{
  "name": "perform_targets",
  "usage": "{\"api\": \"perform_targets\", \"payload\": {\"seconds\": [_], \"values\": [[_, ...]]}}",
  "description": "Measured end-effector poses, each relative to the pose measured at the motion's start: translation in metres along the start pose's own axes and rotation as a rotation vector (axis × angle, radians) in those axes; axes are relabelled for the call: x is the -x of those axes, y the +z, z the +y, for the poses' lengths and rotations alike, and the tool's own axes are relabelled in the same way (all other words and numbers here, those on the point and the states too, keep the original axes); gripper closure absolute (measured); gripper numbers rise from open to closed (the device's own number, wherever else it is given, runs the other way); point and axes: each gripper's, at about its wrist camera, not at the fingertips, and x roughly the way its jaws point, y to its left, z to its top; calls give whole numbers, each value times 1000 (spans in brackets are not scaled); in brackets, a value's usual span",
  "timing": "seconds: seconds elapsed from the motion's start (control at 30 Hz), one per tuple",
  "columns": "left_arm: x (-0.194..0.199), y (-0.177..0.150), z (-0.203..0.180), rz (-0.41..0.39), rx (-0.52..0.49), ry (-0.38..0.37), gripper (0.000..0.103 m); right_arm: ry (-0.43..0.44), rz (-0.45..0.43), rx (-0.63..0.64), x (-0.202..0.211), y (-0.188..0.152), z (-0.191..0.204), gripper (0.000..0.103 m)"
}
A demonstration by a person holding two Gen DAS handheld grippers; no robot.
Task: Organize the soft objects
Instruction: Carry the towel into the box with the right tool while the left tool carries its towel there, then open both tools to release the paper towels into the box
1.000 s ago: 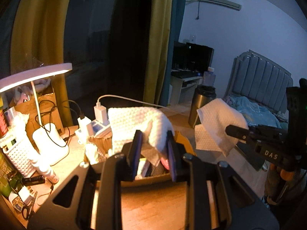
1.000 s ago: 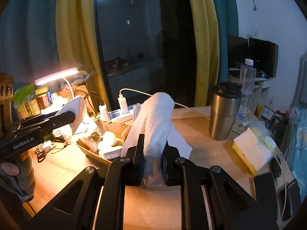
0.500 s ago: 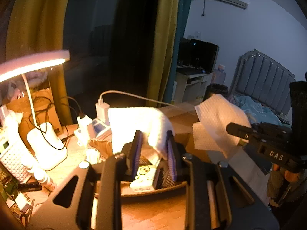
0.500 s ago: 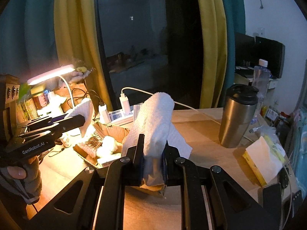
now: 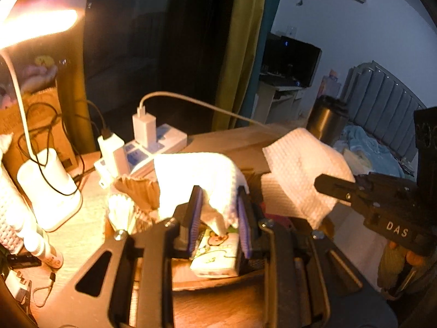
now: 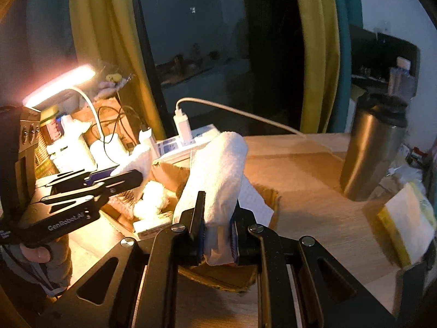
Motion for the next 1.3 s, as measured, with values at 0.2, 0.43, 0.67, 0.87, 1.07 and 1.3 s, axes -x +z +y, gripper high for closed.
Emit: {"api": "perform_targets", "payload": {"seconds": [0.2,0.43,0.67,0.87,1.07,1.3], "values": [[-27,-9,7,57,12,2,78,18,53,-4,-26,-9,3,87],[-50,-21,10,107,20,2,77,19,100,-7,-46,-18,3,87],[-69,-31,10,162,18,5,76,-11,143,14,-64,-27,4,87],[-78,-36,11,197,19,15,74,-24,167,49,-73,-30,12,87],[-77,-35,12,210,20,23,70,-16,180,30,-73,-27,10,85],[-64,-29,9,185,14,33,48,-16,167,23,-61,-24,15,66]]}}
